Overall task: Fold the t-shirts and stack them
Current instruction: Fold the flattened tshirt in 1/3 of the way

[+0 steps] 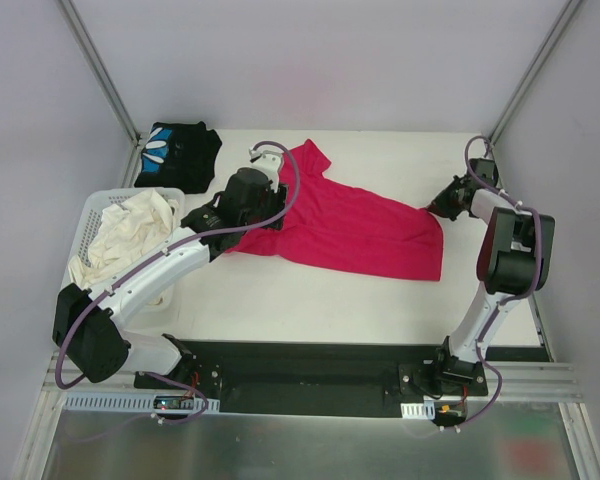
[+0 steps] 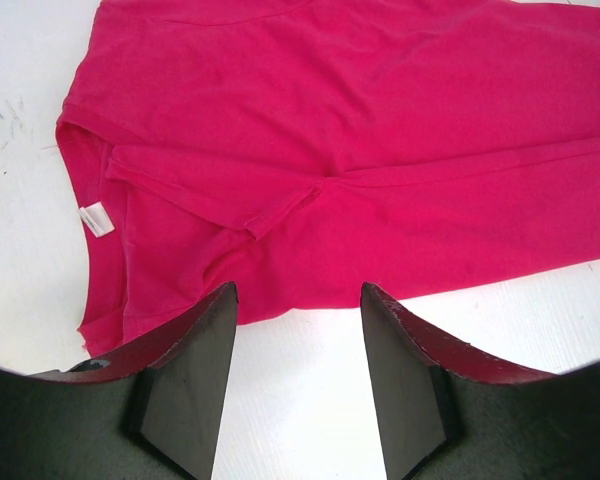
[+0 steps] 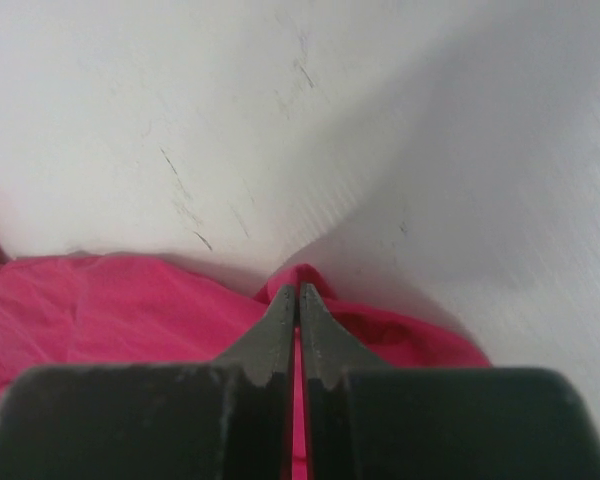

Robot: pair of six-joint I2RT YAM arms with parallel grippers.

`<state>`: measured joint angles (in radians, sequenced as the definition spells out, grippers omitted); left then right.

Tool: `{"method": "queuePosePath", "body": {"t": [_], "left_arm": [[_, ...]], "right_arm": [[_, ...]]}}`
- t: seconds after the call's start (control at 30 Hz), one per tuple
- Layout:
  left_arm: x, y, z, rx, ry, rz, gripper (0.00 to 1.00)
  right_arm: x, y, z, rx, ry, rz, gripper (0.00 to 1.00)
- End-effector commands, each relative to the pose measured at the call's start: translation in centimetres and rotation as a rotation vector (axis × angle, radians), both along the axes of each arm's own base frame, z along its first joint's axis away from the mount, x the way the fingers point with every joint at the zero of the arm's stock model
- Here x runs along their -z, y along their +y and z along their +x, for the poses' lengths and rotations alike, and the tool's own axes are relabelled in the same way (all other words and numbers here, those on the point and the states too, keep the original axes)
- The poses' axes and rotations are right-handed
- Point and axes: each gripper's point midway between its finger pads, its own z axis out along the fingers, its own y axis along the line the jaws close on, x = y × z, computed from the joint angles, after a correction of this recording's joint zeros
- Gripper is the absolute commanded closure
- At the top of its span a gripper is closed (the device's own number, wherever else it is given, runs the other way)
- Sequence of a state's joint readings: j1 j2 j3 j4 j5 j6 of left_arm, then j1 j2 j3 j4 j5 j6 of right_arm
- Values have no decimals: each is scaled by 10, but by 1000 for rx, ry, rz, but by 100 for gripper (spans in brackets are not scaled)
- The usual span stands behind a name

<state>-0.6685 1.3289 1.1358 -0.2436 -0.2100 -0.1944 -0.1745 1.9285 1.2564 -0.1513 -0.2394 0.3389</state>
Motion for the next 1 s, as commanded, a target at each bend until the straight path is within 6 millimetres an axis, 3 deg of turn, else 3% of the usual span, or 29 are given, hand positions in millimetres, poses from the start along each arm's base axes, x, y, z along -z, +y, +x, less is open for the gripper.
{"method": "queuePosePath", "body": {"t": [0.0,0.43,0.97], "left_arm": [[-8,-3,2,-1,-36,-17,48],[-10,-2,4,-5,-43,-11,48],[-23,7,1,-13,-83,-4,48]], "right_arm": [[-20,-19,26,23,-63,-35,99],[-35,-71,46,101,-87,-73,99],[-32,-93,43,138,-63,-136,99]]}}
